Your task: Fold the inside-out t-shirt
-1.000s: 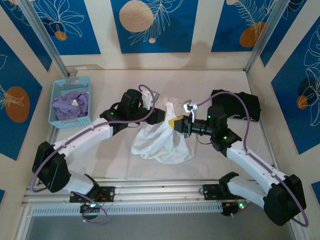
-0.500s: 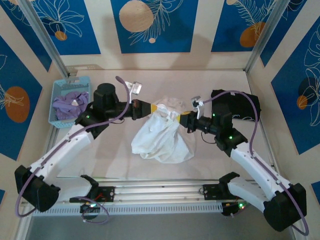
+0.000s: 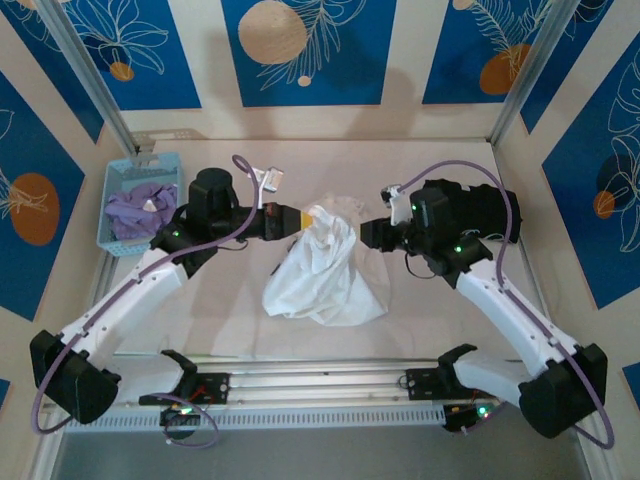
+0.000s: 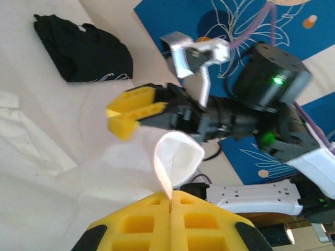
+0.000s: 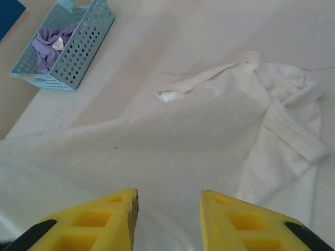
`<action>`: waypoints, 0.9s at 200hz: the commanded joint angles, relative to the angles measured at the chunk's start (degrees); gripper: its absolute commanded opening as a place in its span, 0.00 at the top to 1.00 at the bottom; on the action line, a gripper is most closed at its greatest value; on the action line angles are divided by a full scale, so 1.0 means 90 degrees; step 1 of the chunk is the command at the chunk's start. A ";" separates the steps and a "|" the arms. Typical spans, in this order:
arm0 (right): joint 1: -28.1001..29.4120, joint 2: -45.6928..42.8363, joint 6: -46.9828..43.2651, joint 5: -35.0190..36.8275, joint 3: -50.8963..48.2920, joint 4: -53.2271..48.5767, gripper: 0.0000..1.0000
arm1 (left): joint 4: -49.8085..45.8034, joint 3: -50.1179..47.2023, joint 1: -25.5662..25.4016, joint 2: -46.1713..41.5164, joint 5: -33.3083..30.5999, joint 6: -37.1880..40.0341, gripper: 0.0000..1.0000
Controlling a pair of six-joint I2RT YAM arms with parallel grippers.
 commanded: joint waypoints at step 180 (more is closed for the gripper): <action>0.2632 0.0253 -0.1112 0.2546 0.0705 0.0930 1.00 | -0.0955 0.0100 -0.0064 -0.0154 -0.1179 0.0795 1.00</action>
